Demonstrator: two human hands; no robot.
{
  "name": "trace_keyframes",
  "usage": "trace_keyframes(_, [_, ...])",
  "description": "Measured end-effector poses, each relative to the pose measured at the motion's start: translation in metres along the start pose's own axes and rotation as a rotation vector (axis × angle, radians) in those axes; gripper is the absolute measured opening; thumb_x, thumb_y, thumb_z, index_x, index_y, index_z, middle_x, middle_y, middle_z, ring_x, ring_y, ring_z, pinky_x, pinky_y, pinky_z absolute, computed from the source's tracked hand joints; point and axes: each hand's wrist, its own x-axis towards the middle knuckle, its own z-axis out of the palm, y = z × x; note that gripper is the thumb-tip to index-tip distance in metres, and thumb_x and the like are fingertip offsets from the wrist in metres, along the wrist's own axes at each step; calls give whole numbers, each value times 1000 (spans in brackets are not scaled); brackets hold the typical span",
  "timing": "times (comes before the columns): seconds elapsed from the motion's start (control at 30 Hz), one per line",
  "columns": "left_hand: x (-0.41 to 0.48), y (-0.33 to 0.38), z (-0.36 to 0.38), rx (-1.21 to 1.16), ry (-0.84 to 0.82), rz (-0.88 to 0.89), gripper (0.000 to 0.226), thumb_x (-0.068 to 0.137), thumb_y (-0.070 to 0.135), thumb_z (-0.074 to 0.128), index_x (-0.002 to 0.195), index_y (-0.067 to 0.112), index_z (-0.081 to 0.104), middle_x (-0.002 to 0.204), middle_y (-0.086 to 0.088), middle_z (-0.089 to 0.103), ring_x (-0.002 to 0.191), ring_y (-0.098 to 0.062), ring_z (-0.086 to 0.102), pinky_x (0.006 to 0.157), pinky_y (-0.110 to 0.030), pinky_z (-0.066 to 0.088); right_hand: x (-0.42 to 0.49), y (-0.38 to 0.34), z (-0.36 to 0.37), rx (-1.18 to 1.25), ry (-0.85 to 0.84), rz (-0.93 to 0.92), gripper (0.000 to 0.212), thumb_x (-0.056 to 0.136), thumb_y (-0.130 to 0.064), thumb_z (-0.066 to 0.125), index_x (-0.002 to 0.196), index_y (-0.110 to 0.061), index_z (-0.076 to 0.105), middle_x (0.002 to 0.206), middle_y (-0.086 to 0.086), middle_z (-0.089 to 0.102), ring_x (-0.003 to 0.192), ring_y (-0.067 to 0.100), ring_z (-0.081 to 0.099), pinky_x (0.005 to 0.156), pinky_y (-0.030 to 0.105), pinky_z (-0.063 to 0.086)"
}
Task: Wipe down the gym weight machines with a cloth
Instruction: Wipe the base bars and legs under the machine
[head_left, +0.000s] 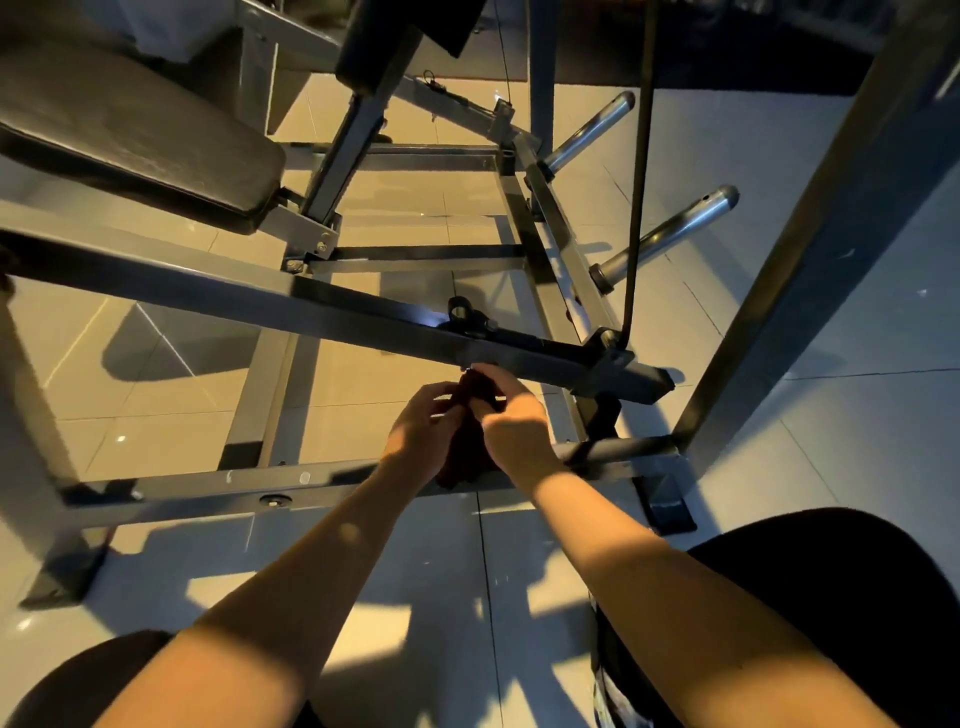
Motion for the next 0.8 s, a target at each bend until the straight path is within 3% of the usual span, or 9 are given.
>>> trace_keyframes(0.1, [-29, -3, -26, -104, 54, -22, 19, 103, 16, 57, 121, 15, 61, 110, 0, 67, 98, -12, 65, 70, -16, 56, -23, -16, 16, -93, 13, -87, 31, 96, -6, 60, 126, -12, 63, 120, 8, 69, 112, 23, 62, 103, 33, 50])
trace_keyframes(0.2, [-60, 1, -55, -53, 154, -45, 9, 103, 19, 54, 102, 20, 63, 90, 6, 64, 81, -7, 61, 63, -12, 48, -44, -42, 35, -38, -35, -112, 27, 97, -10, 62, 124, -15, 60, 120, 4, 68, 106, 14, 61, 97, 21, 50])
trace_keyframes(0.27, [-78, 0, -74, 33, 229, 26, 27, 97, 20, 52, 71, 26, 57, 65, 11, 56, 63, -12, 54, 58, -12, 39, -57, -58, 52, -35, -82, -88, 31, 98, -15, 62, 129, -16, 57, 122, 3, 64, 108, 14, 58, 90, 9, 45])
trace_keyframes(0.33, [-93, -4, -97, 93, 312, 62, 34, 91, 20, 52, 58, 31, 52, 52, 16, 54, 55, -8, 53, 52, -9, 36, -65, -68, 73, -123, -89, -58, 37, 98, -21, 64, 134, -19, 56, 128, 5, 57, 116, 20, 54, 93, 16, 45])
trace_keyframes(0.43, [-109, -17, -126, 147, 364, 12, 22, 96, 21, 57, 81, 24, 73, 77, 13, 73, 73, -6, 68, 57, -1, 38, -79, -89, 102, -203, -132, -49, 37, 98, -36, 63, 132, -23, 58, 124, 7, 52, 116, 24, 52, 97, 33, 50])
trace_keyframes(0.53, [-117, -28, -145, 96, 417, -109, 29, 98, 32, 50, 101, 15, 74, 96, 2, 68, 87, -17, 64, 67, -6, 40, -91, -103, 126, -138, -296, -154, 29, 103, -33, 56, 127, -18, 61, 117, 3, 60, 109, 19, 58, 87, 18, 46])
trace_keyframes(0.67, [-123, -32, -166, -118, 530, -251, 21, 102, 22, 57, 120, 17, 66, 106, 0, 65, 103, -21, 63, 98, -37, 51, -99, -108, 151, -125, -392, -281, 28, 105, -25, 51, 131, -17, 60, 125, 5, 62, 103, 10, 51, 86, 13, 39])
trace_keyframes(0.73, [-127, -43, -175, -128, 630, -266, 19, 102, 24, 56, 117, 21, 67, 102, -1, 66, 99, -25, 65, 89, -38, 55, -99, -106, 164, -108, -498, -293, 33, 103, -21, 53, 136, -22, 57, 130, 4, 59, 111, 14, 54, 94, 20, 44])
trace_keyframes(0.8, [-130, -59, -181, -141, 700, -273, 21, 103, 23, 54, 116, 20, 70, 103, -2, 69, 94, -24, 65, 79, -34, 54, -100, -105, 179, -89, -610, -346, 38, 102, -18, 55, 139, -24, 57, 133, 0, 61, 116, 12, 55, 92, 12, 41])
